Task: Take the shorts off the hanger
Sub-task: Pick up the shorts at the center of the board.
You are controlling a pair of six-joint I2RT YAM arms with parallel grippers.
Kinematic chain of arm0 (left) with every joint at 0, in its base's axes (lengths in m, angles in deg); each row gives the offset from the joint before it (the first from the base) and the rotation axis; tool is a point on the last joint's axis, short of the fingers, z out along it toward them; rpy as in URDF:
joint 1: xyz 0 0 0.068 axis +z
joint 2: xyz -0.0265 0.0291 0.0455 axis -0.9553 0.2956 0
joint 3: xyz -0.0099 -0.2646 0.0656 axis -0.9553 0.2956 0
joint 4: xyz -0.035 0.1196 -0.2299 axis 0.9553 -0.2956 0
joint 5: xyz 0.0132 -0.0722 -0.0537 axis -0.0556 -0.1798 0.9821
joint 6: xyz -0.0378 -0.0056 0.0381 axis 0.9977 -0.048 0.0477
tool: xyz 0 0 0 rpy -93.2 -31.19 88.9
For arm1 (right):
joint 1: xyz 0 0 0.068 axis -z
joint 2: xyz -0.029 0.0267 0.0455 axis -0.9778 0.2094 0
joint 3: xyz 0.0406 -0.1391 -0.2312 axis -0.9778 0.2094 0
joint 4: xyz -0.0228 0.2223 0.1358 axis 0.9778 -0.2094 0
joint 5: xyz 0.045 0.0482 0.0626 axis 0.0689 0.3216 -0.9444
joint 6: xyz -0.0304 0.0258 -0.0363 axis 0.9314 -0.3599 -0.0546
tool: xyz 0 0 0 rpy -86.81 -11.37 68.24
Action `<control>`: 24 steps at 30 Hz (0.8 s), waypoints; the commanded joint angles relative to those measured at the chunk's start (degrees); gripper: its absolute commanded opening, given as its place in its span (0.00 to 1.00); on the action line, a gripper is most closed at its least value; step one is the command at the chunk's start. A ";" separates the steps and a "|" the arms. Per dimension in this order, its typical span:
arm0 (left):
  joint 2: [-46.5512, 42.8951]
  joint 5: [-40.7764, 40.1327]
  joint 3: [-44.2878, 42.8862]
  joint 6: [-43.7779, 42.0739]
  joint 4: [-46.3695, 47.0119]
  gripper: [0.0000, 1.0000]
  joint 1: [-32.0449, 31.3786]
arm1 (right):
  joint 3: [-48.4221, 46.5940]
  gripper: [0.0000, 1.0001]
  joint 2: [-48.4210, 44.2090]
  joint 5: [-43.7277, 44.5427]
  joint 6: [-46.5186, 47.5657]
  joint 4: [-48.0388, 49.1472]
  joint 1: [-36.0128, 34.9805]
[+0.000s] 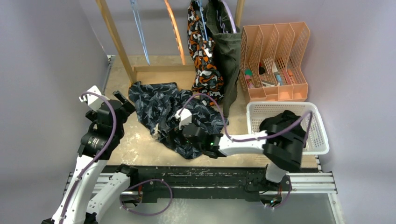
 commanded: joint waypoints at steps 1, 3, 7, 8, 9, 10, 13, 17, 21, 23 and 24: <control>0.36 -0.57 2.45 -3.69 -0.53 0.93 0.19 | -7.44 1.00 6.56 -5.00 2.62 8.98 -0.12; -1.04 -1.66 4.30 -2.91 0.17 0.93 0.15 | -10.09 0.99 9.41 -5.49 3.02 8.50 -0.12; -6.44 -3.73 8.92 -0.14 1.14 0.93 0.16 | -18.26 1.00 16.88 -0.28 3.85 1.09 -0.01; -7.95 -3.98 9.97 1.34 0.75 0.93 0.17 | -19.39 1.00 19.08 -0.10 4.13 0.49 0.00; -9.40 -4.13 10.97 2.71 0.34 0.93 0.15 | -21.04 1.00 21.53 0.42 3.25 -1.50 0.05; -10.95 -4.15 12.11 3.88 0.15 0.93 0.10 | -22.85 1.00 23.55 0.79 1.51 -5.12 0.06; -14.66 -6.01 13.48 3.64 0.48 0.93 0.10 | -23.62 0.96 26.53 1.46 -0.57 -9.36 0.06; -15.35 -8.69 13.58 3.89 -0.36 0.93 0.13 | -22.12 0.71 26.50 2.59 0.41 -9.46 0.15; -13.11 -7.91 13.58 3.39 0.07 0.93 0.12 | -23.48 0.50 26.28 5.22 -1.52 -13.96 0.15; -11.95 -8.10 13.30 3.55 -0.19 0.93 0.15 | -23.17 0.33 24.03 6.53 -1.46 -14.67 0.15; -11.58 -8.11 13.26 3.59 -0.18 0.93 0.10 | -23.15 0.22 22.31 4.21 -0.58 -14.82 0.29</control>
